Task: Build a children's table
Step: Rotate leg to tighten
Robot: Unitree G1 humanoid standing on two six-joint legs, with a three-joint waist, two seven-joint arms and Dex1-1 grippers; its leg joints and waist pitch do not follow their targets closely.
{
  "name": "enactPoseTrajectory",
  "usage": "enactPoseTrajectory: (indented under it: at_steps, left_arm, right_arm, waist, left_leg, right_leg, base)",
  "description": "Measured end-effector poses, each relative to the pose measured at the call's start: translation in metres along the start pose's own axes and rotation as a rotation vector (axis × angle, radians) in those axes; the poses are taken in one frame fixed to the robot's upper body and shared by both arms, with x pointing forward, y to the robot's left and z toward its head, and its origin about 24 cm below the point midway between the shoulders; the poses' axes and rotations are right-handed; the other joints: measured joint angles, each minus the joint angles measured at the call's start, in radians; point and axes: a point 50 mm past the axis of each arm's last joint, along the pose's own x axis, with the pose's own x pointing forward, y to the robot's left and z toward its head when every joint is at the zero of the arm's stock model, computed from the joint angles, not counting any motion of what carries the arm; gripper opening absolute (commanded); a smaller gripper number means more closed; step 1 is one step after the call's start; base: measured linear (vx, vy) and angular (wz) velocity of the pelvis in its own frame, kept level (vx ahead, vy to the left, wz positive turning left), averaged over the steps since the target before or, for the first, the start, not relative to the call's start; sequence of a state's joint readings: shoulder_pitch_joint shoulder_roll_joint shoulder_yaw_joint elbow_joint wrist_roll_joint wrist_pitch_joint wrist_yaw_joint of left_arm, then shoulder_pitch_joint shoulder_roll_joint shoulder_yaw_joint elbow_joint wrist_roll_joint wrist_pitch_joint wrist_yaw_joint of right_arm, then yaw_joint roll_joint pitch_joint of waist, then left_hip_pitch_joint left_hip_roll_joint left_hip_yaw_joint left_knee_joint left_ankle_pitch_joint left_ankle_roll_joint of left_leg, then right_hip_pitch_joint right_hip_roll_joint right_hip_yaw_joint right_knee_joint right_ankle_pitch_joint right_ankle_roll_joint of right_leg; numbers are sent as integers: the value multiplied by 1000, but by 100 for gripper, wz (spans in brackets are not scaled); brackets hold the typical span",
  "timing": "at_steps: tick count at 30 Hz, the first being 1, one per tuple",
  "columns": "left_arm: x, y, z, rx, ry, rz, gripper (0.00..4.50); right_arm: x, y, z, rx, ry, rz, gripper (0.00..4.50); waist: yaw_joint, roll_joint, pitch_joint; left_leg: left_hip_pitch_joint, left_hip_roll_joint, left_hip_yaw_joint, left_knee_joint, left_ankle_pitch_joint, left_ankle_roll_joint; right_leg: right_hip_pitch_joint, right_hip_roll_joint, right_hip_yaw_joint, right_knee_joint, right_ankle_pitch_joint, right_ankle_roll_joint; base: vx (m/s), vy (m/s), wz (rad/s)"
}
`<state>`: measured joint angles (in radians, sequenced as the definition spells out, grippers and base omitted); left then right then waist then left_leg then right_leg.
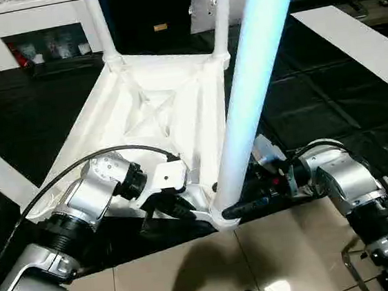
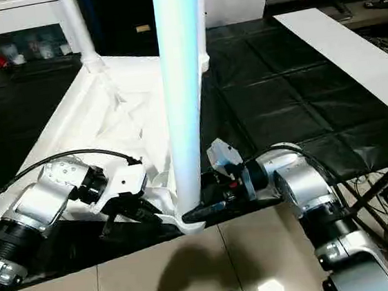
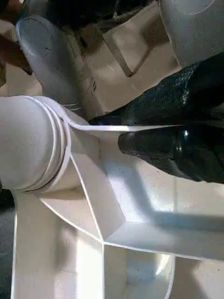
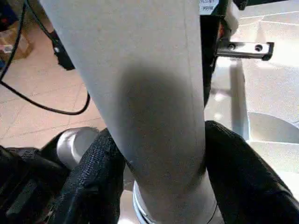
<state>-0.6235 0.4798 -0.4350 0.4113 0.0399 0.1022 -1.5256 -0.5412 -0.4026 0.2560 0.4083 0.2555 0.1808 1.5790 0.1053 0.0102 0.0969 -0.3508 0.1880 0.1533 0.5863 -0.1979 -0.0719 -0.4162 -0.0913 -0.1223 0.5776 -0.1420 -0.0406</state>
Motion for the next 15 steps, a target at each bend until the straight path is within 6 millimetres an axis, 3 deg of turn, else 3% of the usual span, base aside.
enactPoseTrajectory:
  at_steps: [10, 15]
  left_arm:
    - [1, 1, 0, -48, -31, -1, 0]
    - [1, -3, -4, -127, -86, 41, 0]
  right_arm:
    - [-2, 2, 1, 39, 3, -4, 205]
    - [2, 13, -3, 84, -66, -102, 205]
  waist:
    - [7, 0, 0]
    - [6, 0, 0]
  left_leg:
    - [0, 0, 0, -1, 0, 0]
    - [0, 0, 0, -3, 0, 0]
  right_leg:
    - [0, 0, 0, 0, -1, 1]
    - [0, 0, 1, 0, -3, 5]
  base:
    - [0, 0, 0]
    - [0, 0, 0]
